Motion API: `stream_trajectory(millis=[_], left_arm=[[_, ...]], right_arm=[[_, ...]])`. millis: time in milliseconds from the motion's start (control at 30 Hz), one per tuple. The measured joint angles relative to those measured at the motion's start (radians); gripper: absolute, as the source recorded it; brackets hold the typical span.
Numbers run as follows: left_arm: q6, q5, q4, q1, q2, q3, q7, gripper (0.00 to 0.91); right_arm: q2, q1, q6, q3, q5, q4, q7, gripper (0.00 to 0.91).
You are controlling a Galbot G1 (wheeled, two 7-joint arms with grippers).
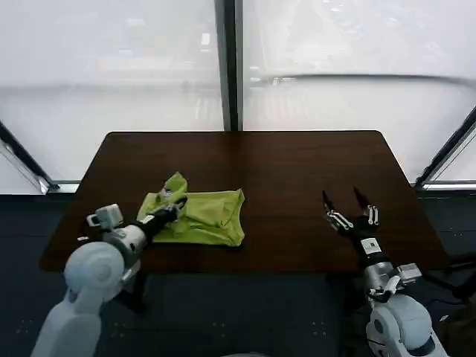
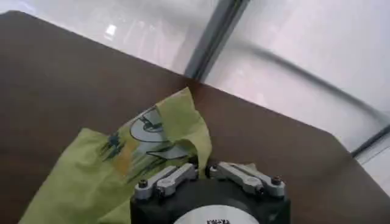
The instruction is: Fold and organize the clothes.
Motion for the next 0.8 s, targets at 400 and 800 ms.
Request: stream_trajectory(millis=[400,800], left_arm=[[0.000,0.042,0.057,-0.052,-0.112,0.096,0.001,0.000],[0.000,0.115,0.089,-0.038,-0.166,0.134,0.009,0.878]], right_arm=[[0.006,0.012,0.003,0.006,-0.001,-0.030,-0.001,0.878],[0.015,0.026,0.005,-0.003,-0.002,-0.046,-0.002,0.878]])
